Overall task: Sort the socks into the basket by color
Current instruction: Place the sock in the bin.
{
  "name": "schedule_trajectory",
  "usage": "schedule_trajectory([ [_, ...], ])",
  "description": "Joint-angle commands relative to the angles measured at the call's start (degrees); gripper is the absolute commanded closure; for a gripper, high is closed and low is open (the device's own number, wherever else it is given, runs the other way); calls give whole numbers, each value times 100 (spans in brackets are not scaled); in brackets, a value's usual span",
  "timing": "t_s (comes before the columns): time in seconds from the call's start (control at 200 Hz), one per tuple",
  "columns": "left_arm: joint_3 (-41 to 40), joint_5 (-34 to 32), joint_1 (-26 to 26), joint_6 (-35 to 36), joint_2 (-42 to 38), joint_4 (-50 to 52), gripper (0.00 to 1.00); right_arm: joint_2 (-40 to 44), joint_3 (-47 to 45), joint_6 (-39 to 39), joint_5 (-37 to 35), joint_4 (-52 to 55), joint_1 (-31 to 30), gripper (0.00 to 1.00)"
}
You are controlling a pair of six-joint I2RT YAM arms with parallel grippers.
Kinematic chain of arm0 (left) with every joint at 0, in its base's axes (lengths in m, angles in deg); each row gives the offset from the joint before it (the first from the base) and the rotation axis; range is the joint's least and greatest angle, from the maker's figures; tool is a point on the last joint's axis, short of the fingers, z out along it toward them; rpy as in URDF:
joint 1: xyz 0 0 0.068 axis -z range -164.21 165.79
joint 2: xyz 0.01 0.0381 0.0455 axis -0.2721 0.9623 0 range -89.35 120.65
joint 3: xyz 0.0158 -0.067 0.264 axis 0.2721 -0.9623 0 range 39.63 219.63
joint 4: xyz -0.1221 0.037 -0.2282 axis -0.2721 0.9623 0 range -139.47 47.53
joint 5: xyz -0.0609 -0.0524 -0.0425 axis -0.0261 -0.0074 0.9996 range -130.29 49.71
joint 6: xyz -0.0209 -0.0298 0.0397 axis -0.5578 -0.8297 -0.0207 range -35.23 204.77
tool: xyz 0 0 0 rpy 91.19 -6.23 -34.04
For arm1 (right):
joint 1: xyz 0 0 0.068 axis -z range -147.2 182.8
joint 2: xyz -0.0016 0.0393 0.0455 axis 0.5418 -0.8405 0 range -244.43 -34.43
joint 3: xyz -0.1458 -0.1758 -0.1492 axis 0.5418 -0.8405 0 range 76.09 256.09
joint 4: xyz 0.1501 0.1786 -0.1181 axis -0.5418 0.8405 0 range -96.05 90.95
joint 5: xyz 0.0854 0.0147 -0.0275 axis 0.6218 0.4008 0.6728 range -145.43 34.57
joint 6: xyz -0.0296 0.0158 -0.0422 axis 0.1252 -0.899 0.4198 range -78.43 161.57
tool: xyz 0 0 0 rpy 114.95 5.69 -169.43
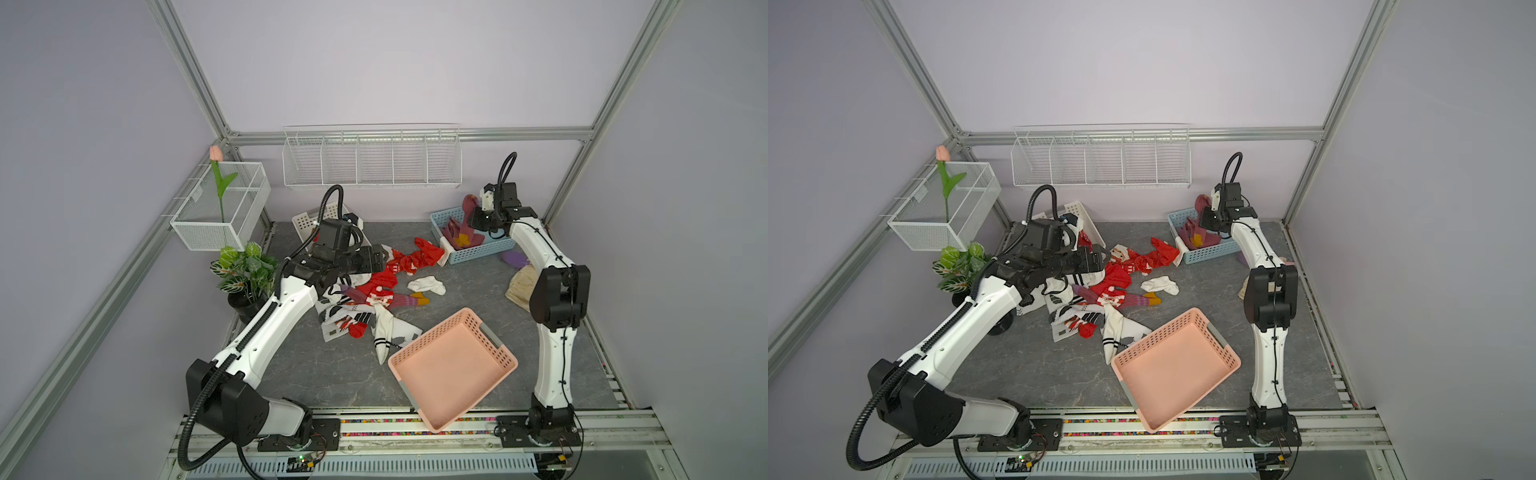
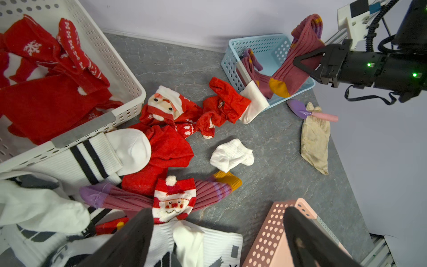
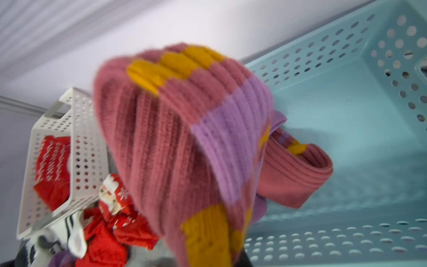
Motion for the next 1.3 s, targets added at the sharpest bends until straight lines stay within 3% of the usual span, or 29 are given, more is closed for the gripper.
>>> schedule_trajectory([
  [0.0,-15,-253,-20,-63,127,242,12,-657,974,101,-81,802,10,91],
  [0.175,206,-287,-20,-24,554,571,12,-1493,1960,153,-121,1273,57,86],
  [0.33,578,-126,-20,89,1070,912,13,-1768,2180,97,-76,1335,88,80],
  [0.53,741,-29,78,170,1479,866,13,-1843,2244,117,-83,1386,106,64],
  [0.59,840,-67,165,253,1632,932,13,-1831,2254,122,-98,1412,107,56],
  [0.77,1031,-161,399,463,2002,1055,13,-1651,2275,179,-227,1516,101,21],
  [0.955,1134,-141,530,682,2307,1147,12,-1231,2241,323,-408,1748,30,0],
  [1.07,1218,-196,645,847,2546,1217,11,-883,2139,393,-428,1990,-73,3],
  [1.104,1249,-208,671,882,2635,1233,11,-721,1998,418,-424,1986,-131,11],
  [1.294,1572,-411,868,1185,3032,1442,11,434,505,352,-326,1406,-396,11],
])
